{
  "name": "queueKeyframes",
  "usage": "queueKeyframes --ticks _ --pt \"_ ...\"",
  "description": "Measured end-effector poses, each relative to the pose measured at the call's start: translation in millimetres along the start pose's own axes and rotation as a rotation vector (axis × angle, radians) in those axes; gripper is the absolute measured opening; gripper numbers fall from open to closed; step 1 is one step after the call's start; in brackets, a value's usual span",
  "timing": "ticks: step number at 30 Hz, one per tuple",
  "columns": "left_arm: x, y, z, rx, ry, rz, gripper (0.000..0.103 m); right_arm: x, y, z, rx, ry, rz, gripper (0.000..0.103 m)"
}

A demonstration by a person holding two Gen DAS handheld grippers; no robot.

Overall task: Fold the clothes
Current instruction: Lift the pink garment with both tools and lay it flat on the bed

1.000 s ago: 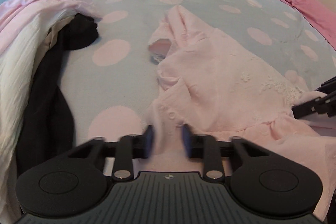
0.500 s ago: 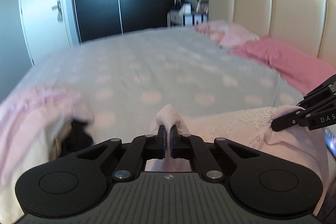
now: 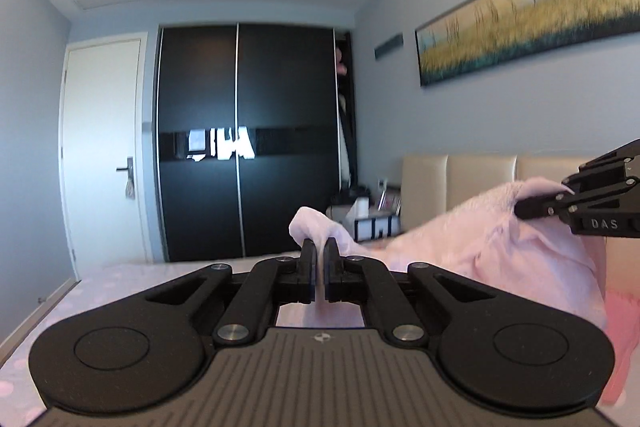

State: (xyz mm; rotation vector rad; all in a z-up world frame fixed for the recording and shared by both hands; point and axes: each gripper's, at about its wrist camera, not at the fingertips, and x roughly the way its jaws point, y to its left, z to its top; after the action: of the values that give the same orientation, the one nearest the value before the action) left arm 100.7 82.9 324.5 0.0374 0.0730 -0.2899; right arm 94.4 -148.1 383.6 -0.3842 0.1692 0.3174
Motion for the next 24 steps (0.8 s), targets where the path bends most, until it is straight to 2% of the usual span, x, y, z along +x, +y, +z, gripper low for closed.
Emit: queueKeyframes --ticks 4,6,8,10,12,18,22,24 --pt "-8.7 -12.7 35.4 0.011 -0.066 -0.02 0.002 -29.8 -19.9 39.5 -0.011 -0.099 -0.077 0.007" --pt "-9.4 -17.4 36.5 0.02 -0.06 -0.028 0.002 -40.0 -19.2 39.8 -0.047 -0.09 -0.08 0.007" --pt "-5.6 -19.1 23.5 0.029 -0.015 -0.035 0.002 -43.1 -15.8 25.9 -0.062 -0.051 -0.07 0.008" --pt "0.1 -19.6 -0.9 0.026 0.065 -0.049 0.002 -40.1 -10.2 -0.5 -0.057 0.012 -0.038 0.008" --pt "4.0 -20.1 -34.6 0.029 0.165 -0.058 0.002 -34.9 4.5 -41.3 -0.03 0.095 0.018 0.008" --pt "7.1 -22.5 -162.7 -0.005 0.492 -0.089 0.002 -19.6 57.0 -173.3 0.062 0.357 0.204 0.008" --pt "-22.5 -16.9 -235.8 -0.004 0.666 -0.106 0.002 -9.4 92.1 -261.3 0.124 0.531 0.329 0.008" --pt "-41.0 -14.1 -262.3 0.005 0.735 -0.111 0.002 -14.6 109.9 -289.3 0.138 0.588 0.379 0.008"
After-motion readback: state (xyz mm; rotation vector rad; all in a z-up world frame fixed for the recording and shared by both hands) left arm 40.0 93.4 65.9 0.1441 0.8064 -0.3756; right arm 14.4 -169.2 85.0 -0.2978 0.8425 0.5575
